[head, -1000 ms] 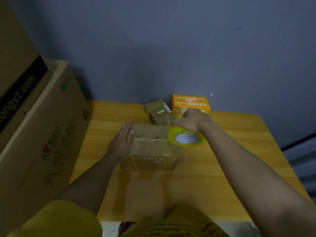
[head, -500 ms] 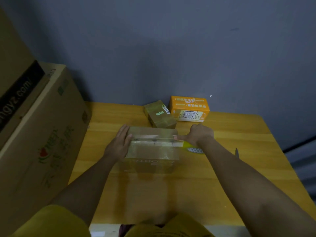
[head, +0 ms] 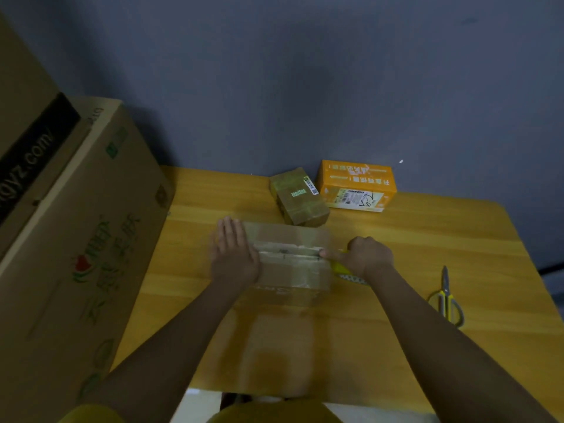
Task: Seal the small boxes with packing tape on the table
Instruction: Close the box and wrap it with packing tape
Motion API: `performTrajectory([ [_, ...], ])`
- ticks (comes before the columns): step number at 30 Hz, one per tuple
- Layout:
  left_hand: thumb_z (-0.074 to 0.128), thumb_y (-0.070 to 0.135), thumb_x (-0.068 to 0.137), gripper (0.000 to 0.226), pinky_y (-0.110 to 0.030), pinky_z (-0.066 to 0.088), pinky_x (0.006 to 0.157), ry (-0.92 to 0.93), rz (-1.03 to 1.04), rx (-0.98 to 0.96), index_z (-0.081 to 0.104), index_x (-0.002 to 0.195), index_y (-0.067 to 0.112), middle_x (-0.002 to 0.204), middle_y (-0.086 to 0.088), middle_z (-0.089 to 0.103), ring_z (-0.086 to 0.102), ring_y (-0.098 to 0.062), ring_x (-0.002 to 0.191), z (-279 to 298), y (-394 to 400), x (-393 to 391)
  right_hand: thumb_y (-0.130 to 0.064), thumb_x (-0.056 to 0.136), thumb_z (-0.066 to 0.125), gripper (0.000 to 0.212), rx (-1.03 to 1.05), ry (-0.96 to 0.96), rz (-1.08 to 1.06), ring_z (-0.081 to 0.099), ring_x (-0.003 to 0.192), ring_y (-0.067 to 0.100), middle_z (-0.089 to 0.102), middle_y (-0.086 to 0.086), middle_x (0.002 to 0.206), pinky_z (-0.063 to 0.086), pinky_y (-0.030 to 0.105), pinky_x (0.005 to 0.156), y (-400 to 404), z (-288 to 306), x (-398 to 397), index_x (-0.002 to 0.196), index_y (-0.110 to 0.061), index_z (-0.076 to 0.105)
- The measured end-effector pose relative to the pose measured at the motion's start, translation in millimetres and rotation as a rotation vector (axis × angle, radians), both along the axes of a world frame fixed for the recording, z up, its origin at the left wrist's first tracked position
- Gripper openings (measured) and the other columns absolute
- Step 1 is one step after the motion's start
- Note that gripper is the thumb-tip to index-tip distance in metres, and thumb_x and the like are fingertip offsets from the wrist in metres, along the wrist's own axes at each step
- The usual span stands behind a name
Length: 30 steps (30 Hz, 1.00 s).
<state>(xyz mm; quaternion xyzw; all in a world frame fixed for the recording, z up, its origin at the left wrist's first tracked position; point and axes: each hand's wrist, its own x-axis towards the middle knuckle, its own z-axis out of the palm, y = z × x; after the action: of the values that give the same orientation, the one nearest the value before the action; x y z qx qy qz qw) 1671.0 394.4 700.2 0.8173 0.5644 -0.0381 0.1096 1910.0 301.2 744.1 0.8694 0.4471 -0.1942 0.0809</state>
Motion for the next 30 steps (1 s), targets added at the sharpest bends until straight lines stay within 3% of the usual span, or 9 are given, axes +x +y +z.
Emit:
performTrajectory([
  [6,-0.018,0.043,0.078,0.081,-0.042,-0.016,0.117,-0.107,-0.374,-0.069,-0.007,0.152,0.011,0.157,-0.005,-0.02,-0.018,-0.024,0.146,-1.9,-51.8,96.2,-0.089,0.07,0.04,0.08,0.0,-0.005,-0.013,0.061,0.088,0.024,0.064,0.005,0.095,0.044,0.03,0.065,0.9,-8.0,5.7,0.087,-0.014,0.061],
  [11,0.005,0.038,0.095,0.067,-0.04,0.015,0.116,-0.14,-0.548,0.038,0.036,0.146,0.009,0.154,-0.014,0.03,0.031,-0.031,0.142,-7.5,-36.6,91.0,-0.091,0.068,0.039,0.078,0.018,0.063,-0.059,0.057,0.073,0.022,0.062,0.005,0.079,0.042,0.029,0.06,-6.7,-14.9,6.4,0.068,-0.014,0.056],
  [14,-0.003,0.057,0.089,0.074,-0.041,0.004,0.118,-0.116,-0.377,-0.039,0.015,0.153,0.026,0.161,-0.01,0.006,0.004,-0.028,0.149,-8.6,-14.1,48.6,-0.094,0.064,0.036,0.084,0.032,0.076,-0.051,0.058,0.069,0.022,0.06,0.004,0.073,0.043,0.029,0.058,-3.1,-11.5,-0.4,0.067,-0.013,0.056],
  [17,0.024,0.083,0.081,0.087,-0.047,0.005,0.117,-0.113,-0.091,-0.068,0.001,0.152,0.039,0.161,-0.004,-0.014,-0.012,-0.026,0.148,0.4,4.4,5.7,-0.094,0.063,0.038,0.083,0.05,0.093,-0.064,0.058,0.066,0.023,0.058,0.005,0.07,0.042,0.029,0.056,-5.3,-10.9,-3.5,0.062,-0.012,0.052],
  [19,0.049,0.087,0.066,0.113,-0.05,0.019,0.113,-0.171,0.1,-0.186,0.0,0.153,0.033,0.161,-0.006,-0.012,-0.001,-0.03,0.148,9.9,12.7,-7.7,-0.093,0.063,0.037,0.083,0.047,0.093,-0.076,0.058,0.067,0.022,0.058,0.005,0.07,0.043,0.029,0.056,-5.4,-11.9,-7.1,0.063,-0.012,0.052],
  [21,0.066,0.083,0.051,0.135,-0.05,0.036,0.105,-0.321,0.279,-0.328,0.004,0.153,0.019,0.158,-0.014,0.013,0.026,-0.036,0.14,14.6,22.7,-9.4,-0.093,0.064,0.036,0.085,0.031,0.089,-0.08,0.056,0.067,0.021,0.058,0.005,0.072,0.043,0.03,0.058,-4.5,-12.0,-9.6,0.071,-0.011,0.058],
  [23,0.071,0.079,0.05,0.134,-0.049,0.043,0.096,-0.357,0.308,-0.353,0.011,0.15,0.012,0.149,-0.016,0.03,0.04,-0.039,0.129,15.4,26.6,-10.0,-0.093,0.065,0.036,0.09,0.037,0.104,-0.089,0.058,0.072,0.021,0.063,0.007,0.08,0.046,0.032,0.062,-4.5,-10.9,-9.2,0.084,-0.009,0.065],
  [27,0.067,0.078,0.059,0.138,-0.052,0.027,0.109,-0.244,0.293,-0.455,-0.015,0.151,0.015,0.158,-0.017,0.007,0.022,-0.039,0.141,19.7,32.8,-6.8,-0.084,0.072,0.047,0.092,0.155,0.297,-0.165,0.059,0.108,0.026,0.064,0.008,0.123,0.048,0.038,0.084,-12.2,-11.3,-3.0,0.122,-0.009,0.064],
  [30,0.051,0.08,0.074,0.121,-0.055,-0.011,0.114,-0.02,0.091,-0.334,-0.025,0.148,0.023,0.156,-0.012,-0.027,-0.022,-0.035,0.144,23.7,28.2,3.1,-0.054,0.091,0.055,0.054,0.47,0.564,-0.328,0.061,0.103,0.032,0.065,0.02,0.115,0.047,0.037,0.081,-26.4,-20.9,9.8,0.096,-0.002,0.069],
])
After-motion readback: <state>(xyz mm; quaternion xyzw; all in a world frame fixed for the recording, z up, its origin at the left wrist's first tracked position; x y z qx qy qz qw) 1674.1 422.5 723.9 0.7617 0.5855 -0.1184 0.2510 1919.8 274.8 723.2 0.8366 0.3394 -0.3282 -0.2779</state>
